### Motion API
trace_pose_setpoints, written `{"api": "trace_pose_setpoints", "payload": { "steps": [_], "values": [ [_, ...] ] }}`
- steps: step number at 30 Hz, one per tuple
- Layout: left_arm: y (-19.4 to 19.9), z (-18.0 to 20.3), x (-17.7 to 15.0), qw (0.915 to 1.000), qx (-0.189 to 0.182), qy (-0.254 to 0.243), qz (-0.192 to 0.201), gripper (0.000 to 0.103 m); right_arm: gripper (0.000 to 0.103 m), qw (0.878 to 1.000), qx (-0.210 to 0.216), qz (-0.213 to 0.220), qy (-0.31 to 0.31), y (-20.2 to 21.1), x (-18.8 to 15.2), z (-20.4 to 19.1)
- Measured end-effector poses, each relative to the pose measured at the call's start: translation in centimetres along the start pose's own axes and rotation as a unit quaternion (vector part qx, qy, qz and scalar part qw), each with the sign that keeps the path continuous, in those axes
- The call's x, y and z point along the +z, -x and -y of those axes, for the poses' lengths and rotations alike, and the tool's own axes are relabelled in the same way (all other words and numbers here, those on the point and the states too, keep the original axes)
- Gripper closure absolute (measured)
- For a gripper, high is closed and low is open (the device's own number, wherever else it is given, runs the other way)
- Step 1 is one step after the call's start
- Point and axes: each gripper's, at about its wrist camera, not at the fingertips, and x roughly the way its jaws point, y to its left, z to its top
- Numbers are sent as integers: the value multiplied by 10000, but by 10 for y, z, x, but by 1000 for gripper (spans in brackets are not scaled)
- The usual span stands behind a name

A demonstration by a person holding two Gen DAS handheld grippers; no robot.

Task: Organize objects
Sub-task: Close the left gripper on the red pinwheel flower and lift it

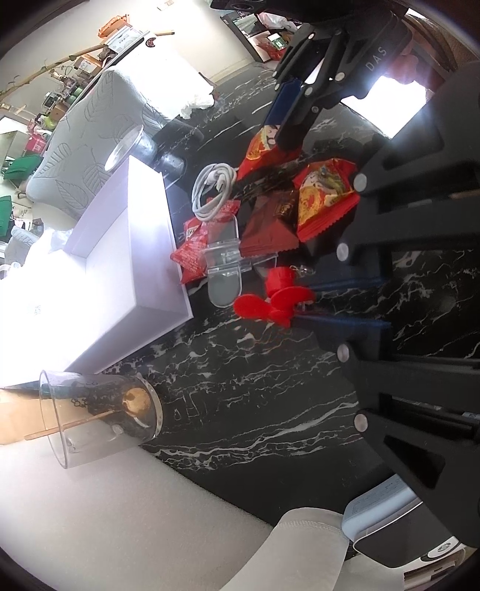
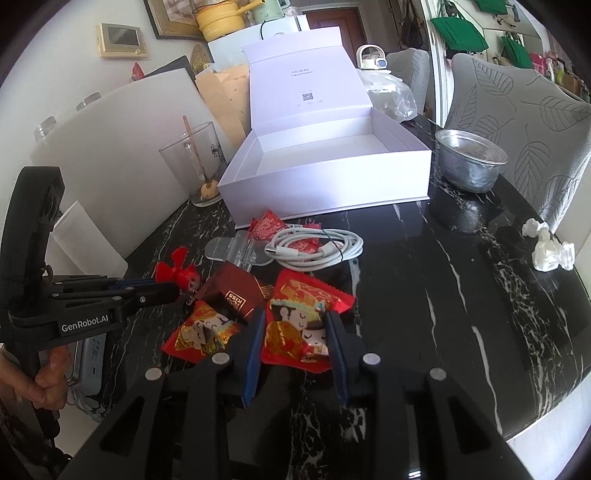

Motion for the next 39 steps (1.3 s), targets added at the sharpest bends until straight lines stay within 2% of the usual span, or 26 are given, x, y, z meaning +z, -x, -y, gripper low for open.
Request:
{"api": "trace_pose_setpoints", "payload": {
  "steps": [17, 21, 25, 28, 30, 32, 39],
  "values": [
    [26, 13, -9, 9996, 40, -96, 280, 91, 71, 9996, 83, 282, 8, 30, -10, -3],
    [24, 16, -13, 9995, 53, -140, 275, 91, 71, 9996, 109, 276, 37, 32, -13, -4],
    [16, 11, -15, 9999, 9, 57, 138, 90, 71, 9996, 136, 260, -13, 34, -16, -3],
    [8, 8, -16, 9998, 75, 167, -33, 76, 71, 9996, 137, 235, -39, 33, -17, -1],
    [5, 7, -16, 9997, 121, 207, -89, 61, 71, 9997, 122, 211, -52, 32, -17, -1],
    [3, 7, -17, 9997, 118, 210, -75, 54, 71, 9997, 112, 187, -63, 31, -18, 1],
    [-11, 8, -17, 9995, 174, 127, -237, 51, 71, 9998, 102, 123, -91, 27, -18, 4]
  ]
}}
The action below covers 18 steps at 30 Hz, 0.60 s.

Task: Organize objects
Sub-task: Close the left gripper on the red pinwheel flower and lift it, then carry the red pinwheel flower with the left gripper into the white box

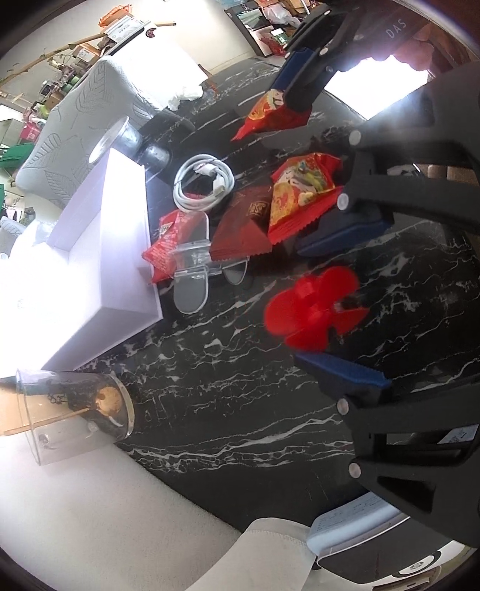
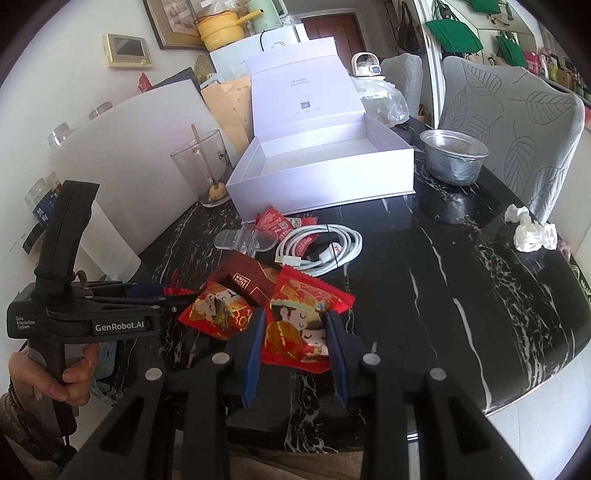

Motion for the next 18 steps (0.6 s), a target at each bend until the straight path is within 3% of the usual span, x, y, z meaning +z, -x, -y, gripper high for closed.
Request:
{"api": "trace_pose_setpoints", "payload": {
  "steps": [3, 5, 7, 8, 18],
  "values": [
    [1, 0, 0, 9999, -48, -50, 102, 53, 71, 10000, -20, -3, -7, 0, 0, 1],
    [1, -2, 0, 9999, -41, -18, 99, 65, 71, 10000, -24, -7, -25, 0, 0, 2],
    [2, -1, 1, 9999, 43, -103, 121, 67, 71, 10000, -28, -13, -26, 0, 0, 2],
    [3, 0, 1, 9998, 43, -138, 129, 82, 71, 10000, -27, -12, -28, 0, 0, 2],
    [14, -2, 4, 9997, -98, -129, 196, 97, 71, 9999, 78, 65, 34, 4, 2, -3]
  ]
}}
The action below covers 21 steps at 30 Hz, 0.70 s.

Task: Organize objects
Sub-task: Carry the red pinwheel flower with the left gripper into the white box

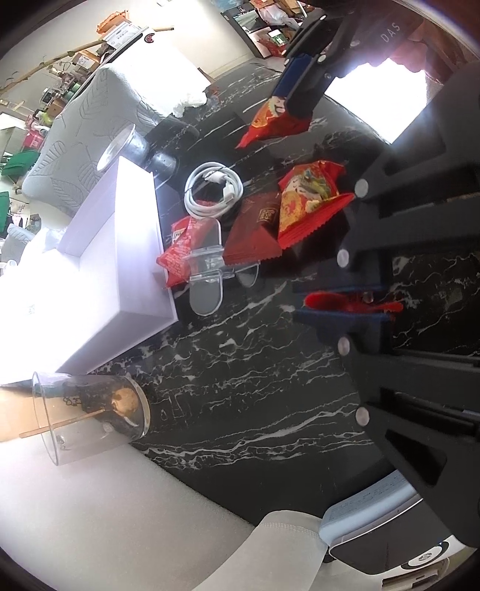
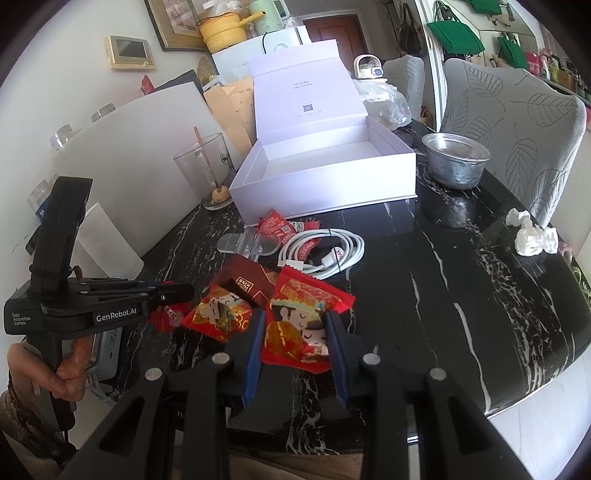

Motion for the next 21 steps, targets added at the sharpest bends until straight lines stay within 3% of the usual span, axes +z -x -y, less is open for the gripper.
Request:
{"api": "trace_pose_setpoints", "payload": {
  "steps": [10, 21],
  "values": [
    [23, 5, 14, 9993, 33, -173, 338, 98, 71, 9996, 17, 197, 198, 11, 8, -5],
    [53, 12, 44, 9965, 46, -288, 782, 98, 71, 9970, 34, 477, 614, 23, 38, -6]
  ]
}}
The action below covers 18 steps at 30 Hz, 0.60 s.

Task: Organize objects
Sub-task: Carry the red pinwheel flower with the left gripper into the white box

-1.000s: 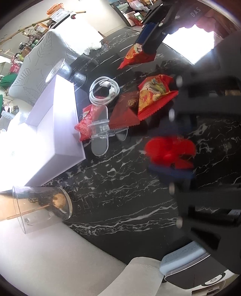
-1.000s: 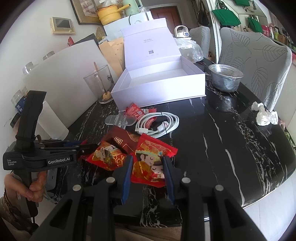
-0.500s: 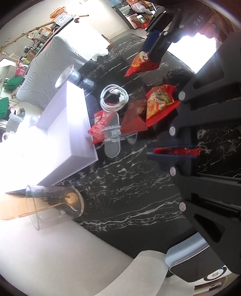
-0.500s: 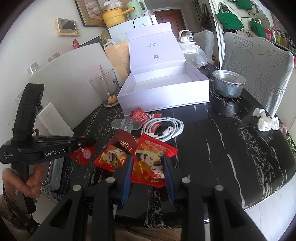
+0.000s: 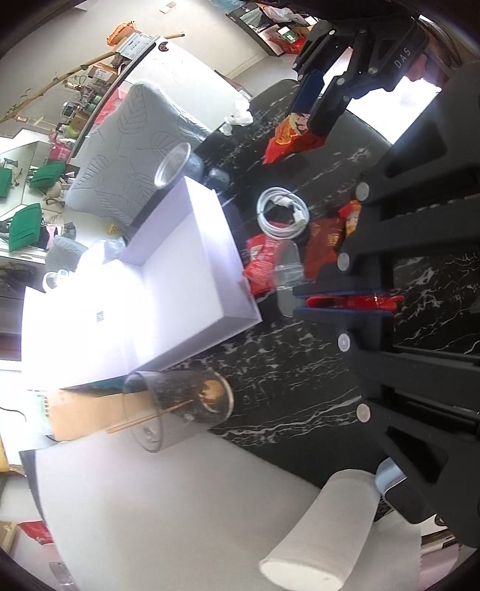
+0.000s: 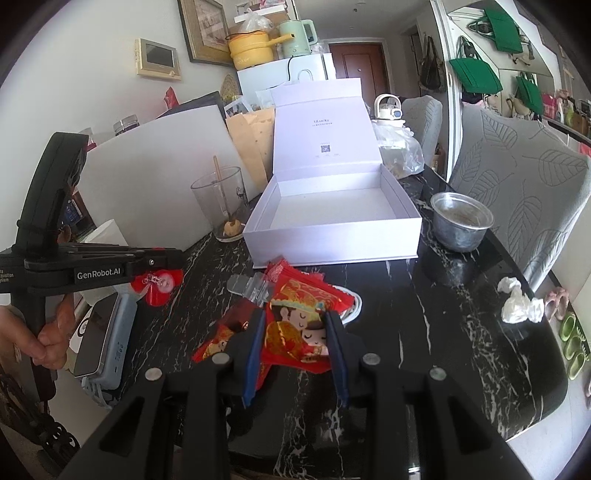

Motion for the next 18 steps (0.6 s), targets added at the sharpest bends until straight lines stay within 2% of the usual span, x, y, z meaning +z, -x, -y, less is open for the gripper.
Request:
{"api": "trace_pose_setpoints", "payload": {
  "steps": [7, 18],
  "values": [
    [5, 8, 23, 9994, -37, -296, 155, 98, 71, 9996, 15, 158, 226, 0, 25, 2],
    [0, 19, 60, 9984, -79, -476, 286, 98, 71, 9986, 131, 232, 446, -11, 67, 9]
  ]
}}
